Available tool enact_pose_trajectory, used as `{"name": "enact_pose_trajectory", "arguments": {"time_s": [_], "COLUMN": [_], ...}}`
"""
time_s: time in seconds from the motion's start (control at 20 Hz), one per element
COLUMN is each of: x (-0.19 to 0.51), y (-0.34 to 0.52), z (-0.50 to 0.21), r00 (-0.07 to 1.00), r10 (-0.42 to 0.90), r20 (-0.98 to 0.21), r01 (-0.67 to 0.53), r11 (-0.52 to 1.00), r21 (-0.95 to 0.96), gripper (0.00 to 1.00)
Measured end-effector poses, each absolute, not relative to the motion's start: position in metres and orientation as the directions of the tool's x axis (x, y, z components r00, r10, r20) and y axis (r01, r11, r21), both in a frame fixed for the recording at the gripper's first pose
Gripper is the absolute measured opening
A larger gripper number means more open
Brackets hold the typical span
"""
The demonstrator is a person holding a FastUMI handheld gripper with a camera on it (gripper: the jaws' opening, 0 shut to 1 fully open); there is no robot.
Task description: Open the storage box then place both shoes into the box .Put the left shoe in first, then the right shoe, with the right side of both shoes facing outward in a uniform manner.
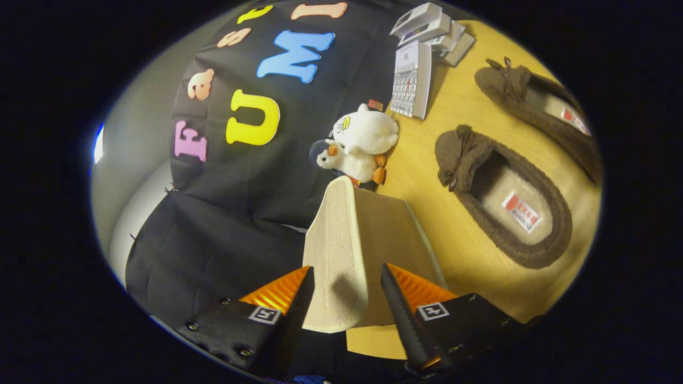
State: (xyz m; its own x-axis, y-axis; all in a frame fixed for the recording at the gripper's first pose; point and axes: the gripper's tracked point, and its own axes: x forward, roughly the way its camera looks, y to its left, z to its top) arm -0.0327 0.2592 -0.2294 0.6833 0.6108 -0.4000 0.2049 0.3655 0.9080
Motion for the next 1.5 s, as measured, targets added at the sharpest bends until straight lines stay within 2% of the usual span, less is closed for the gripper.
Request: {"name": "enact_pose_trajectory", "arguments": {"time_s": [0.05, 0.15, 0.25, 0.35, 0.45, 0.55, 1.1, 1.5], "x": [-0.037, -0.036, -0.035, -0.029, -0.03, -0.032, -0.022, -0.023], "y": [0.266, 0.268, 0.262, 0.275, 0.276, 0.277, 0.321, 0.399], "z": [-0.229, -0.228, -0.214, -0.217, -0.205, -0.183, -0.099, -0.05], "r00": [0.671, 0.671, 0.694, 0.66, 0.642, 0.64, 0.61, 0.584], "r10": [0.629, 0.637, 0.626, 0.643, 0.65, 0.66, 0.701, 0.72], "r20": [-0.392, -0.378, -0.356, -0.389, -0.405, -0.394, -0.369, -0.374], "r01": [0.208, 0.213, 0.179, 0.148, 0.097, 0.043, -0.144, -0.309], "r11": [0.348, 0.323, 0.329, 0.396, 0.456, 0.48, 0.556, 0.623], "r21": [0.914, 0.922, 0.927, 0.906, 0.885, 0.876, 0.818, 0.718], "gripper": [0.71, 0.71, 0.34, 0.07, 0.07, 0.01, 0.03, 0.07]}}
